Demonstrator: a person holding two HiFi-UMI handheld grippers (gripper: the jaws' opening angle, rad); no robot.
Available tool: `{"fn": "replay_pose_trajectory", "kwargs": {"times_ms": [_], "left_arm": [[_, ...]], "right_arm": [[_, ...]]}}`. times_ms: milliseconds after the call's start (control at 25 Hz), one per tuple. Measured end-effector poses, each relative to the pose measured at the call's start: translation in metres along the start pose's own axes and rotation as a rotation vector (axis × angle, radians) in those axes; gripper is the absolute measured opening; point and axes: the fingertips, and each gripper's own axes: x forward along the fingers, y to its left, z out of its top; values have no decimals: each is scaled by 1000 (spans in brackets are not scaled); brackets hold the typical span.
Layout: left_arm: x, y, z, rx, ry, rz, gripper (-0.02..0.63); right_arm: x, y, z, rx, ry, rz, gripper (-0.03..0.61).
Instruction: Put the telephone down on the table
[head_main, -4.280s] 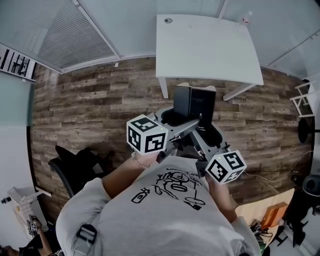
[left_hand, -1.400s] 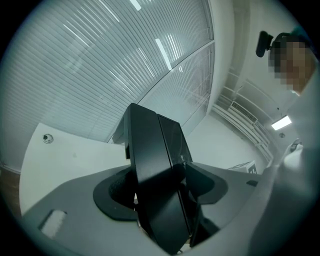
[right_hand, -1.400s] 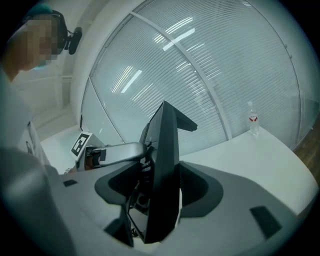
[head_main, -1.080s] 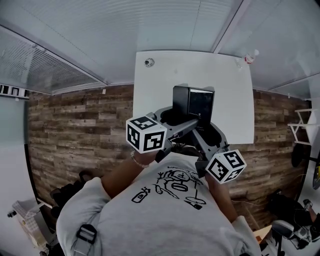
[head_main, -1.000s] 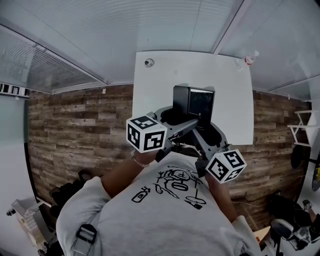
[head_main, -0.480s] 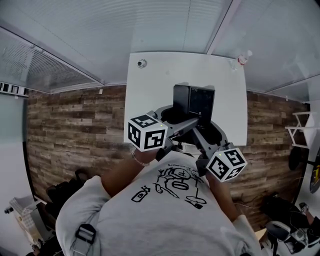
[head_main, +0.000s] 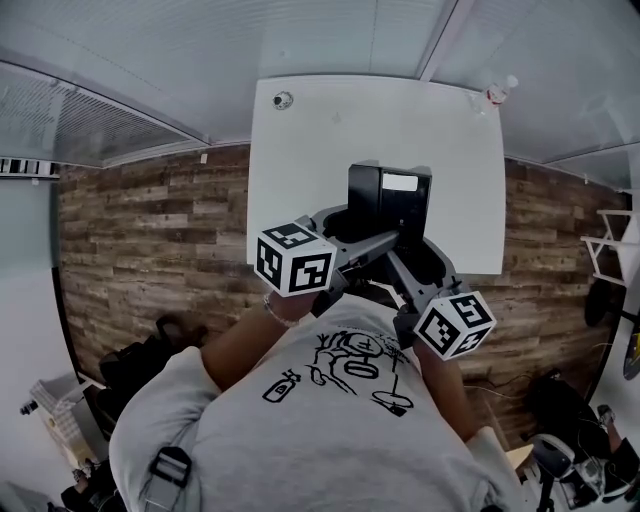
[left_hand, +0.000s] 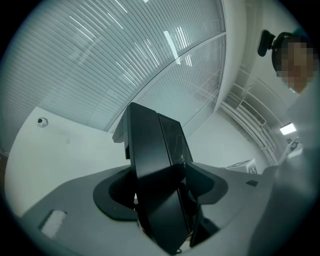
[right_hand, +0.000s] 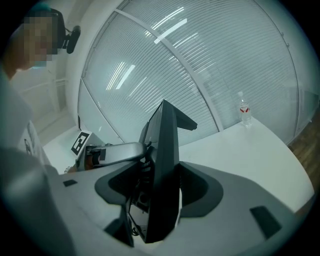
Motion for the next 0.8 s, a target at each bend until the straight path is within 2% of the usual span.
{"fn": "replay_pose_trajectory", "kwargs": {"times_ms": [400, 800], "left_arm": [[13, 37, -31, -75, 51, 4, 290], [36, 84, -46, -100, 89, -2, 290]], "right_arm": [[20, -24, -35, 47, 61, -23, 241], [53, -60, -58, 74, 94, -47, 241]]}}
